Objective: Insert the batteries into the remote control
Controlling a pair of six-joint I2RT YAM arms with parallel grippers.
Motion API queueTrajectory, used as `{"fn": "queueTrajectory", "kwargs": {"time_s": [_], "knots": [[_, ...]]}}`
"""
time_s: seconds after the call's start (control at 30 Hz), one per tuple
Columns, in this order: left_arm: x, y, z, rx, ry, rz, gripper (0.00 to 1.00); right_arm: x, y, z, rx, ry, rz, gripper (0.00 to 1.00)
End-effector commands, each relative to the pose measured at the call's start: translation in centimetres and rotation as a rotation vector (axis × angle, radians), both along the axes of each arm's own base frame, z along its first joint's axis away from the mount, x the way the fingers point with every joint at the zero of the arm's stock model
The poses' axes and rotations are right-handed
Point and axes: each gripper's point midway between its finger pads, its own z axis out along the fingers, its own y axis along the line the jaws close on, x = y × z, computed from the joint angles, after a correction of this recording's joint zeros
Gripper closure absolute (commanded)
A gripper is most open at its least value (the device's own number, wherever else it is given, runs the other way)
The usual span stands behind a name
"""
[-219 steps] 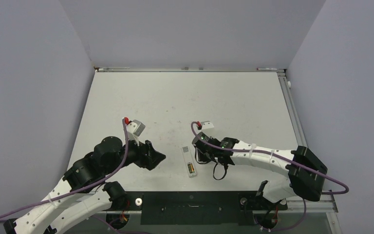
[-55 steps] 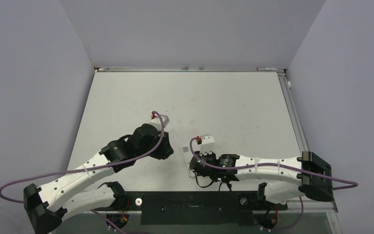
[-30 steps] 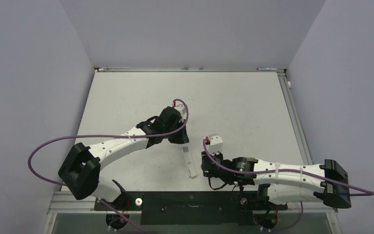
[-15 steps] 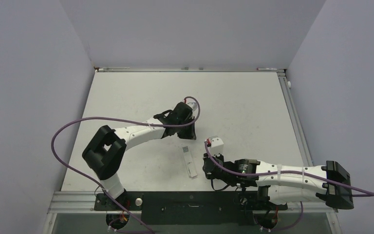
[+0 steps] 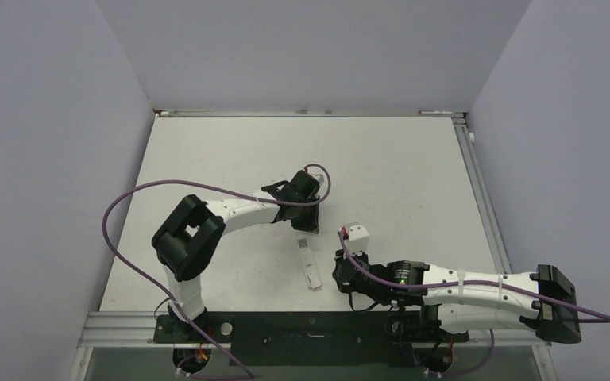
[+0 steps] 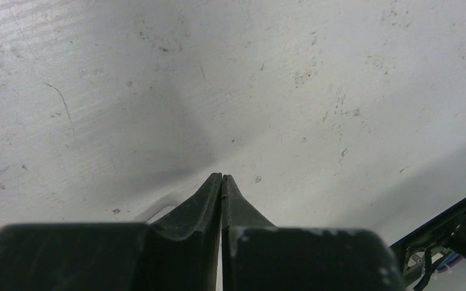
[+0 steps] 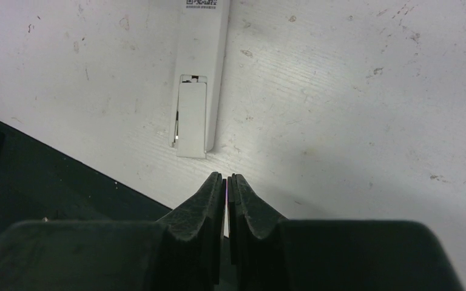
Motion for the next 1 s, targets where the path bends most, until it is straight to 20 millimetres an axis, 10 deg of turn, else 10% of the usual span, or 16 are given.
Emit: {"fn": "queueTrajectory", "kwargs": {"time_s": [0.0,0.97], "knots": [[0.9,0.0,0.0,0.020,-0.013,0.015,1.00,0.0,0.4,0.5,0.041,-0.010,-0.008,0.91],[-1.8,5.7,-3.7,0.237,0.064,0.030,1.00,0.0,0.8,-0.7,0.007,0.008,-0.015,0.90]]}}
